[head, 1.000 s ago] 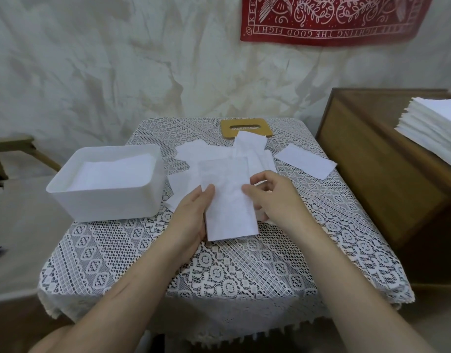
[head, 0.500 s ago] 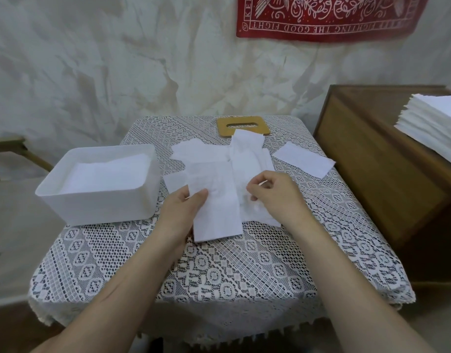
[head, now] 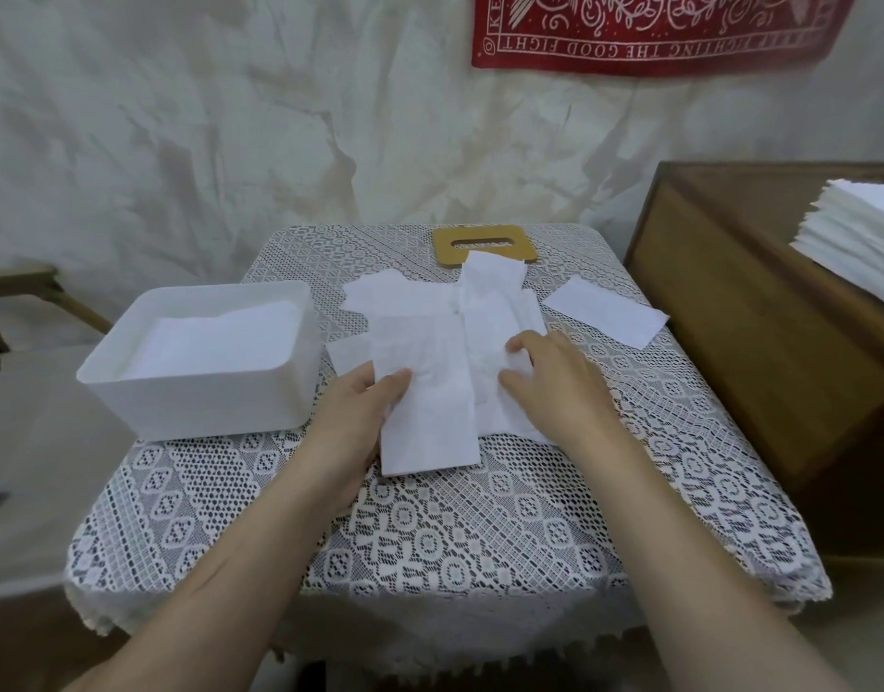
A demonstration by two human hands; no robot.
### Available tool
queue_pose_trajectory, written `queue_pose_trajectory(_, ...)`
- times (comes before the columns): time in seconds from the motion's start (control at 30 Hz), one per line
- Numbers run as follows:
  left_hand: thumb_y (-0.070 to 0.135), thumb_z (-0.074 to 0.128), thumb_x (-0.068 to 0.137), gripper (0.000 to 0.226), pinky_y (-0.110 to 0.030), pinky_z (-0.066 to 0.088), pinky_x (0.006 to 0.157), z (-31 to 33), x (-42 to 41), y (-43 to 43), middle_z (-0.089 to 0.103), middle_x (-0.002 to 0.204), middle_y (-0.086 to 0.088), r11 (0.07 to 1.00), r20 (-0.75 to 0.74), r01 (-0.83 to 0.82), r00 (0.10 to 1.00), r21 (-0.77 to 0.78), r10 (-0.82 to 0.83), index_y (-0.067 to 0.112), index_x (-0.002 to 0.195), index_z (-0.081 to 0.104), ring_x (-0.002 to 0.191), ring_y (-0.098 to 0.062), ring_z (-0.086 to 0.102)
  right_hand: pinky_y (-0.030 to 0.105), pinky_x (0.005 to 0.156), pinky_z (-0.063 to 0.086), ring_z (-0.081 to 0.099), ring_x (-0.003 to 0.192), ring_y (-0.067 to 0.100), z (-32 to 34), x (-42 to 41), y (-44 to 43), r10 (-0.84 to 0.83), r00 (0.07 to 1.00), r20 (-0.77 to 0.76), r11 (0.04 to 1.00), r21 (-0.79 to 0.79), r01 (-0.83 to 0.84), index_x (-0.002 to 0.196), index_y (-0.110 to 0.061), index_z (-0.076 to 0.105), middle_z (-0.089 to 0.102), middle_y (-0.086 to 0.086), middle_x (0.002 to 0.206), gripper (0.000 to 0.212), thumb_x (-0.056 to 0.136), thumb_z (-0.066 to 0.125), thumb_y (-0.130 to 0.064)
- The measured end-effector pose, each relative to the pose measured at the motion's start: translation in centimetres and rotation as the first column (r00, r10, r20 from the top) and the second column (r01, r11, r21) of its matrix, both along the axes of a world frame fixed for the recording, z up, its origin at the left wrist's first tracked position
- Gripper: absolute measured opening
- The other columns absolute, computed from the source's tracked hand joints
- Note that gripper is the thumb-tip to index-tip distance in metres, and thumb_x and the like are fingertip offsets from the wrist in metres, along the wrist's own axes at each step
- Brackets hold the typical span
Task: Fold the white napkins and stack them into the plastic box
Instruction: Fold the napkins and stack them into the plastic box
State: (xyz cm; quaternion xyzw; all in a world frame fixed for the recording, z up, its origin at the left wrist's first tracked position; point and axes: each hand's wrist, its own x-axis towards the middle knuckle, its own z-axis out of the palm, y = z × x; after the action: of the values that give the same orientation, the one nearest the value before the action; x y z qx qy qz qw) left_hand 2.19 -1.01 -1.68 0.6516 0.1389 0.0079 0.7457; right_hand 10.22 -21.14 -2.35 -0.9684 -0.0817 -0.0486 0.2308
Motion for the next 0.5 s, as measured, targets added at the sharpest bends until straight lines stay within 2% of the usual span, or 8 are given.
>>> queue_pose_trajectory(0.1, 0.017, 0.055, 0.106, 0.018, -0.027, 0.06, 0.066, 0.1, -0.3, 0.0, 0.081, 0.103, 0.002, 1.0, -0.001, -0.007, 1.0, -0.013, 0.007, 0.015, 0.114, 0.071, 0.09, -0.014, 0.078, 0.035, 0.069, 0.042, 0.063, 0.092, 0.028, -0.1, 0.2, -0.2, -0.055, 0.993, 0.102, 0.996, 0.071, 0.047, 0.116, -0.024, 0.064, 0.066, 0.001, 0.102, 0.021, 0.102, 0.051, -0.031)
queue_pose_trajectory(0.2, 0.016, 0.055, 0.106, 0.017, -0.023, 0.058, 0.058, 0.2, -0.5, 0.1, 0.081, 0.098, 0.002, 1.0, -0.002, -0.021, 1.0, -0.013, 0.021, 0.015, 0.112, 0.071, 0.079, -0.01, 0.077, 0.034, 0.067, 0.041, 0.06, 0.082, 0.026, 0.3, 0.0, -0.5, -0.089, 0.986, 0.142, 0.984, 0.168, 0.064, 0.103, -0.023, 0.066, 0.067, -0.003, 0.085, 0.016, 0.102, 0.052, -0.028)
queue_pose_trajectory(0.27, 0.017, 0.055, 0.106, 0.017, -0.024, 0.059, 0.061, 0.3, -0.7, 0.2, 0.081, 0.1, 0.002, 1.0, 0.001, -0.021, 1.0, -0.001, 0.021, 0.015, 0.113, 0.071, 0.082, -0.012, 0.078, 0.032, 0.063, 0.038, 0.056, 0.073, 0.021, 0.7, -0.4, -0.8, -0.1, 0.991, 0.085, 0.935, 0.349, 0.064, 0.095, -0.024, 0.065, 0.064, -0.007, 0.077, 0.013, 0.101, 0.054, -0.028)
queue_pose_trajectory(0.37, 0.017, 0.056, 0.106, 0.017, -0.033, 0.06, 0.073, 0.5, -1.2, 0.3, 0.08, 0.106, 0.001, 0.999, -0.002, -0.03, 1.0, -0.016, 0.03, 0.016, 0.115, 0.07, 0.093, -0.016, 0.078, 0.029, 0.058, 0.042, 0.057, 0.063, 0.016, 1.6, -1.4, -1.2, -0.041, 0.993, -0.108, 0.699, 0.708, 0.106, 0.098, -0.017, 0.068, 0.067, 0.0, 0.083, 0.011, 0.099, 0.059, -0.024)
queue_pose_trajectory(0.43, 0.017, 0.056, 0.106, 0.017, -0.034, 0.061, 0.072, 0.6, -1.5, 0.5, 0.081, 0.106, 0.0, 0.999, -0.007, -0.032, 0.999, -0.02, 0.032, 0.016, 0.114, 0.07, 0.092, -0.017, 0.078, 0.027, 0.051, 0.042, 0.059, 0.055, 0.011, 1.9, -2.1, -1.9, 0.024, 0.977, -0.21, 0.597, 0.787, 0.155, 0.097, -0.011, 0.067, 0.066, 0.005, 0.087, 0.011, 0.099, 0.058, -0.018)
queue_pose_trajectory(0.5, 0.017, 0.055, 0.106, 0.017, -0.031, 0.061, 0.066, 0.6, -1.7, 0.5, 0.081, 0.105, -0.001, 1.0, -0.011, -0.023, 1.0, -0.013, 0.023, 0.014, 0.114, 0.07, 0.09, -0.017, 0.078, 0.025, 0.047, 0.04, 0.054, 0.045, 0.008, 1.8, -2.6, -2.9, 0.045, 0.958, -0.282, 0.634, 0.749, 0.19, 0.089, -0.014, 0.064, 0.061, 0.005, 0.081, 0.012, 0.099, 0.058, -0.017)
